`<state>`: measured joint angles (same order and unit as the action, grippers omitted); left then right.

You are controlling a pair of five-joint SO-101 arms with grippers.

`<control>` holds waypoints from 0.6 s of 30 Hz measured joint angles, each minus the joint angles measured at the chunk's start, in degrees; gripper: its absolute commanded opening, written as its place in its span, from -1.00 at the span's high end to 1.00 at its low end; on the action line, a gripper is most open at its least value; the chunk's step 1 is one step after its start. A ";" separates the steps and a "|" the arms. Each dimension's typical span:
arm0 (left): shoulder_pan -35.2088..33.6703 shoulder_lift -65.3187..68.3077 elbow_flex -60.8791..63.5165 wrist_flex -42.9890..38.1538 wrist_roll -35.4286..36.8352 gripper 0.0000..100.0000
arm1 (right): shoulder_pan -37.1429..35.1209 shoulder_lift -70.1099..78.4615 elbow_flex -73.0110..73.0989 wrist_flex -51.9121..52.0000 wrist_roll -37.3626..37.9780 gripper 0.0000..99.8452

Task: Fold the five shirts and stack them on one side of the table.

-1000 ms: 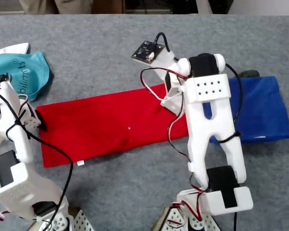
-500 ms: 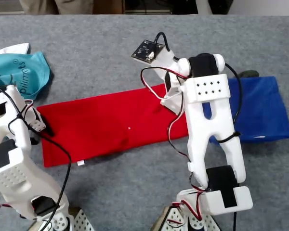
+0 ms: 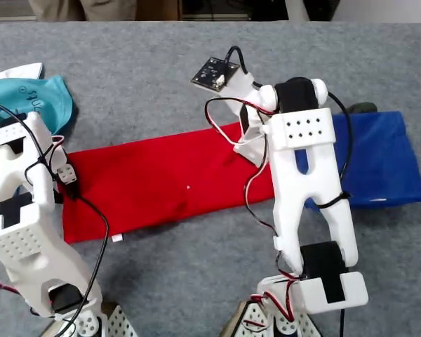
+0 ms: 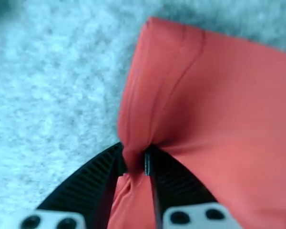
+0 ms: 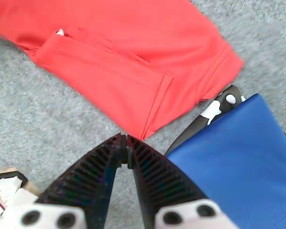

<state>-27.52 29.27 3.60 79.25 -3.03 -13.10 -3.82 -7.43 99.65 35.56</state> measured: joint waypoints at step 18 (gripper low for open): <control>-9.23 -2.73 -18.81 20.48 -7.21 0.96 | 16.79 -9.05 9.41 -12.48 0.00 0.99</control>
<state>-36.75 26.55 -15.21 99.74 -10.24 3.69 -12.88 1.98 87.16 35.56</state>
